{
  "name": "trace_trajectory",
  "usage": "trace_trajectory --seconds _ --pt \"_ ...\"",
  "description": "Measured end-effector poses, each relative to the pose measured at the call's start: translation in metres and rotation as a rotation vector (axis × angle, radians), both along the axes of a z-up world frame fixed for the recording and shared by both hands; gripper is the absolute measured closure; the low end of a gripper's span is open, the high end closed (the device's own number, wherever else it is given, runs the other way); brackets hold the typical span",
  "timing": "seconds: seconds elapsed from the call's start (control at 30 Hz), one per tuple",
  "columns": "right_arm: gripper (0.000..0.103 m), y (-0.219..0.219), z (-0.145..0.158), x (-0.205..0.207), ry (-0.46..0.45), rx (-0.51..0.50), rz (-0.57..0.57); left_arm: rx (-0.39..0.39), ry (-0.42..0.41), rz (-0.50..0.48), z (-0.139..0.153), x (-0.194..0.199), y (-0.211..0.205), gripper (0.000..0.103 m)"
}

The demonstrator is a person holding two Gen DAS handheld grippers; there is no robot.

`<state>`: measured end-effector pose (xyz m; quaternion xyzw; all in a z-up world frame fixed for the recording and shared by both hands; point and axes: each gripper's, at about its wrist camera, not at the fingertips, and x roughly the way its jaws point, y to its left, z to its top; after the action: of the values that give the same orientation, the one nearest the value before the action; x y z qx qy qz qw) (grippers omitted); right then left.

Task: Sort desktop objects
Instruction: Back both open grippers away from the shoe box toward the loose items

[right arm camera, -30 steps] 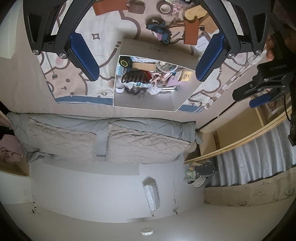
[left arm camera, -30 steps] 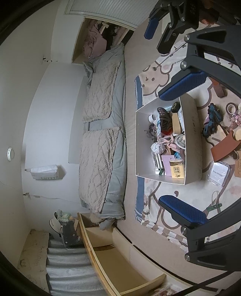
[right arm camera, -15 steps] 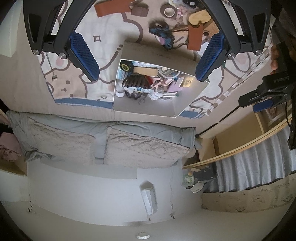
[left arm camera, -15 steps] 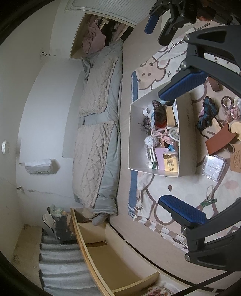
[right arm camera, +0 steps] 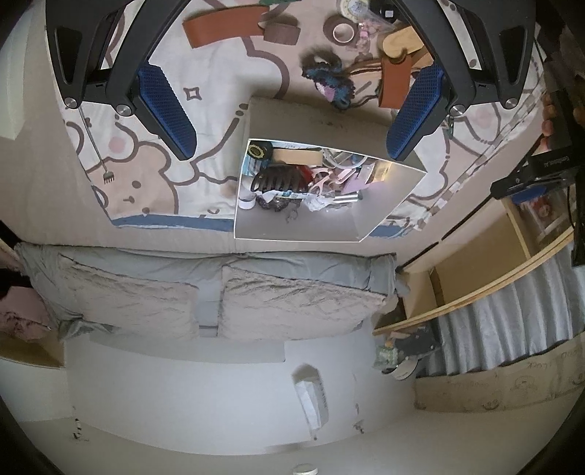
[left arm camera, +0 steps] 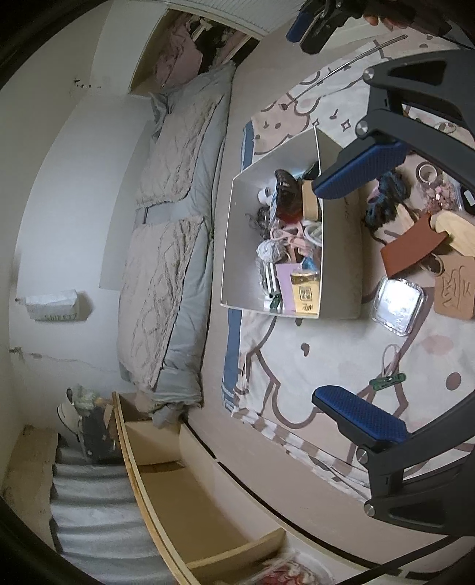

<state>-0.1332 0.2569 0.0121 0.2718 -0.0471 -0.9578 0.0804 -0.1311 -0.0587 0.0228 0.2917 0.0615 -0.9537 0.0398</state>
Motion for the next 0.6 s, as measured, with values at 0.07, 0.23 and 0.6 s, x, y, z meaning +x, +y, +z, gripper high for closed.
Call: trace_trajectory --seconds 0.07,0.23,0.6 --pt "0.000 0.001 -0.005 0.003 0.006 -0.005 0.001 0.000 0.010 0.002 -0.004 0.003 -0.002 0.000" --pt "0.000 0.003 -0.017 0.008 0.004 -0.009 0.000 -0.045 0.011 -0.006 -0.015 0.009 0.000 0.000" --pt "0.000 0.014 -0.041 0.023 0.018 -0.008 -0.039 -0.079 0.016 0.016 -0.045 0.023 -0.001 0.000"
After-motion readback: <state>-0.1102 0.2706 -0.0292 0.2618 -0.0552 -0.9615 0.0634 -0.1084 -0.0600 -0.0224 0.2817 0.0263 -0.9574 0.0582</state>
